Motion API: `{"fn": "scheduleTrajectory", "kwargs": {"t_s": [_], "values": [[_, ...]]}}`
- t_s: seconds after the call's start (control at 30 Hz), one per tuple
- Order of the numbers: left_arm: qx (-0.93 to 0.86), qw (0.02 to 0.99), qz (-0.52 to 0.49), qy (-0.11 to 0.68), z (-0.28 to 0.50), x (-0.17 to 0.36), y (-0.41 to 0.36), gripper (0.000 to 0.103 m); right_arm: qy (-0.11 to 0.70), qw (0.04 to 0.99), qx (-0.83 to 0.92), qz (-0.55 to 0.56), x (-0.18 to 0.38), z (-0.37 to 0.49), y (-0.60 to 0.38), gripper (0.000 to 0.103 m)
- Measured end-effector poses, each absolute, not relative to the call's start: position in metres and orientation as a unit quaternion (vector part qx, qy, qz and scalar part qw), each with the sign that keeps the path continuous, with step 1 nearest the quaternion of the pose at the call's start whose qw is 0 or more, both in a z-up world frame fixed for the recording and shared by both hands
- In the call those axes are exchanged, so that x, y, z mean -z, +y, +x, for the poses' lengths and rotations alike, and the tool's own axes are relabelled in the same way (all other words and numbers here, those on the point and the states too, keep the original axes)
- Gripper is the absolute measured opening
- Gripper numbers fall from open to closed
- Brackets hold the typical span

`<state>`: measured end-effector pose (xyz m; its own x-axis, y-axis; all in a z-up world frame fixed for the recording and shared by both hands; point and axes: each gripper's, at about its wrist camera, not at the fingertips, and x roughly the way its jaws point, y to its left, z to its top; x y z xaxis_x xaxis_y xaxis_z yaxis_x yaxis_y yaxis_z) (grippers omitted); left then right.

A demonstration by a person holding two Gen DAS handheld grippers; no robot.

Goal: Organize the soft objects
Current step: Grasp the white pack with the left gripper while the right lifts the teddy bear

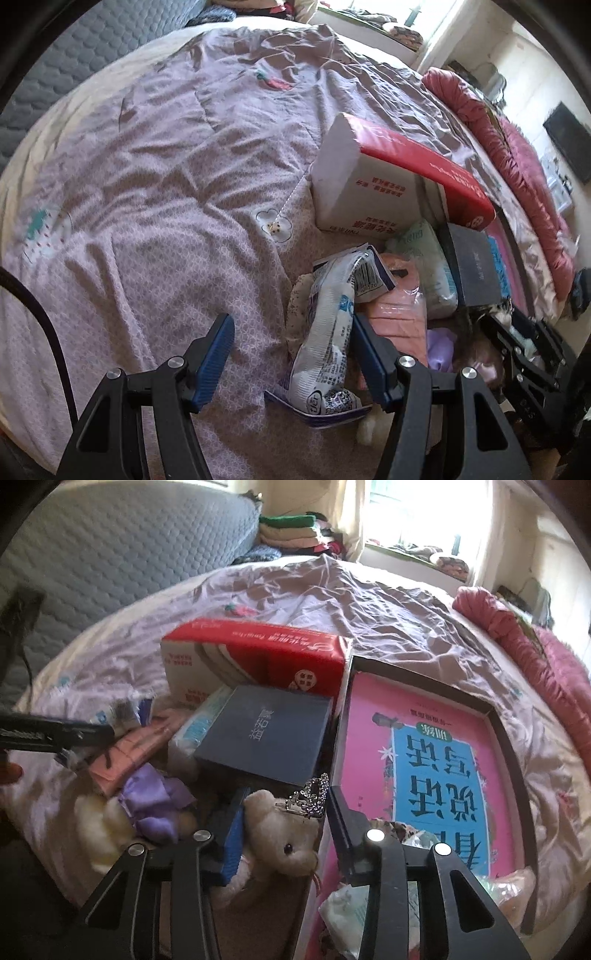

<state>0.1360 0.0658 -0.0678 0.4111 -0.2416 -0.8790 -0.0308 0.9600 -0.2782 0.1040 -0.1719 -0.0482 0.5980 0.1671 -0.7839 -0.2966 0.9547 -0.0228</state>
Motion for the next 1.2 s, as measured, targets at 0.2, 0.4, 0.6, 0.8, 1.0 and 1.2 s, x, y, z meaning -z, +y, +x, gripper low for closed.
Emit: {"fn": "scheduleTrajectory", "kwargs": {"t_s": [0.2,0.4,0.6,0.8,1.0,1.2], "values": [[0.075,0.824,-0.154,0.541,0.138,0.077,0.067,0.057,0.428,0.892,-0.144,-0.038,0.045,0.100,-0.181,0.042],[0.103,0.815,-0.201,0.533,0.142,0.081,0.069,0.032,0.423,0.893,-0.152,-0.034,0.043,0.097,-0.180,0.042],[0.110,0.833,-0.181,0.511,0.140,0.072,0.065,0.027,0.424,0.893,-0.153,-0.017,0.043,0.097,-0.185,0.042],[0.106,0.848,-0.200,0.479,0.135,0.057,0.078,0.026,0.414,0.896,-0.157,0.004,0.037,0.096,-0.190,0.042],[0.108,0.861,-0.194,0.457,0.131,0.042,0.079,0.026,0.402,0.901,-0.161,0.011,0.026,0.094,-0.190,0.042],[0.110,0.874,-0.171,0.442,0.126,0.026,0.070,0.026,0.396,0.903,-0.168,0.010,0.021,0.092,-0.188,0.042]]}}
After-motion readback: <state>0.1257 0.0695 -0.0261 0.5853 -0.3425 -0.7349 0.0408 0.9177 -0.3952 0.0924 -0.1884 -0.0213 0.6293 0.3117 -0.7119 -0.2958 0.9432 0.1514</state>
